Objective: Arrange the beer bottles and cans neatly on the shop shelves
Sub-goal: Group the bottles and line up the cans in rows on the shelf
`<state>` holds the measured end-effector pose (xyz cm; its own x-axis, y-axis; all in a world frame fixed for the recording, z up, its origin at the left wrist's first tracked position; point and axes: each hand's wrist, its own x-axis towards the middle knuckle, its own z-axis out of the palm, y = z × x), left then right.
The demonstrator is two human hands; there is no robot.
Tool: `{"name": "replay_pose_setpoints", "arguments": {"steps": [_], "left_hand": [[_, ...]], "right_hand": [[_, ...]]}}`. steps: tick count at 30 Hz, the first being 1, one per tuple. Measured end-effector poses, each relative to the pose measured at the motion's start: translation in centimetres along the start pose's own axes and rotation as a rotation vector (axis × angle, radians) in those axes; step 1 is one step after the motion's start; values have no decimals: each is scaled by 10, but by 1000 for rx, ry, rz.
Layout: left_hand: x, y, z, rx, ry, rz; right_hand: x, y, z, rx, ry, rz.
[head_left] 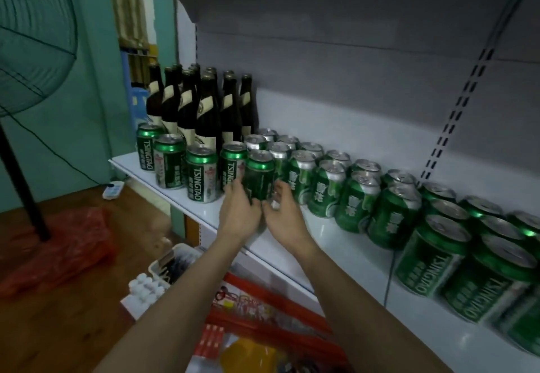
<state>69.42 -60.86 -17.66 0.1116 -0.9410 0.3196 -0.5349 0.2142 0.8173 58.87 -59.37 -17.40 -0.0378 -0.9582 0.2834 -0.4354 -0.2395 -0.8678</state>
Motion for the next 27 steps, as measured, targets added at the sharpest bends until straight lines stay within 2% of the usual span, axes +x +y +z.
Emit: {"name": "replay_pose_setpoints", "arguments": {"steps": [2,8,13,16,22,27], "left_hand": [[8,-6,-1,39,-19,10],[7,-23,-5,-253,-18,40],[11,-24,-8,-472,-79,-97],[13,-23,-8,-471,-124,-64],[8,-20,-8,-530,-124,-68],[6,-19,-11,-482,-177,-29]], "right_hand": [[7,6,0,53,-20,15],[8,11,-5,184,53,65],[8,22,0,158,136,16],[9,21,-1,164,137,-7],[9,22,-5,260,42,21],[12,25,2,171,94,15]]}}
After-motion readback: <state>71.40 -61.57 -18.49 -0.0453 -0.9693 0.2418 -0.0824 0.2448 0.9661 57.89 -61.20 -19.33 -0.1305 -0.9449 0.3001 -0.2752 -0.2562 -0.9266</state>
